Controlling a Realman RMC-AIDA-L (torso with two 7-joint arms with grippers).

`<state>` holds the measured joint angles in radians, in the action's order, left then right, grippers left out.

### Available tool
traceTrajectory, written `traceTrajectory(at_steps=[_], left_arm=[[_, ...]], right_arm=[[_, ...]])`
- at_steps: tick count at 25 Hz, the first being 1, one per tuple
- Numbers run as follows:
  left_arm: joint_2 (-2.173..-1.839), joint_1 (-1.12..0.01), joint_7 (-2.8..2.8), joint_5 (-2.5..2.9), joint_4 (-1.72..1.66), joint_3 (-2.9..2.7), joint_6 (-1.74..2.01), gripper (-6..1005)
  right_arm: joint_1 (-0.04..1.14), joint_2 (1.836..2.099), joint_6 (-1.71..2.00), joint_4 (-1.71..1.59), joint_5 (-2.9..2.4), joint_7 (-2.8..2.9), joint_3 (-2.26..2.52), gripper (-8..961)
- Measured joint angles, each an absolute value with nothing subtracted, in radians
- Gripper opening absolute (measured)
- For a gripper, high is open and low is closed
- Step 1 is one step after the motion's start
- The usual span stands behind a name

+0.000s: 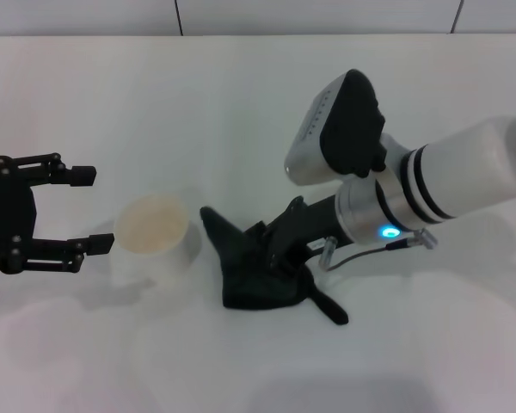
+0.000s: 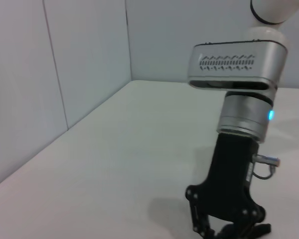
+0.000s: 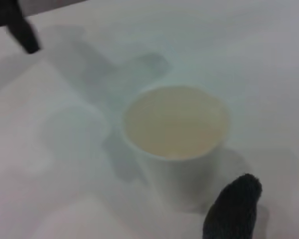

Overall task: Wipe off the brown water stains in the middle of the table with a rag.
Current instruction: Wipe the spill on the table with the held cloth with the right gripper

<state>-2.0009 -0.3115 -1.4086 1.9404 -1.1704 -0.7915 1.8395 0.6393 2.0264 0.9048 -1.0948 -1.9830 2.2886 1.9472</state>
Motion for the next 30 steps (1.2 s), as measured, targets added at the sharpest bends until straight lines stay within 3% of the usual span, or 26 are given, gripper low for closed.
traceTrajectory(at_steps=[30], left_arm=[[-2.009,-0.304,-1.405,1.923,-1.17,-0.791,1.837,845]], right_arm=[[0.666,2.025,0.896,-1.073,-1.956,2.356,2.001,136]])
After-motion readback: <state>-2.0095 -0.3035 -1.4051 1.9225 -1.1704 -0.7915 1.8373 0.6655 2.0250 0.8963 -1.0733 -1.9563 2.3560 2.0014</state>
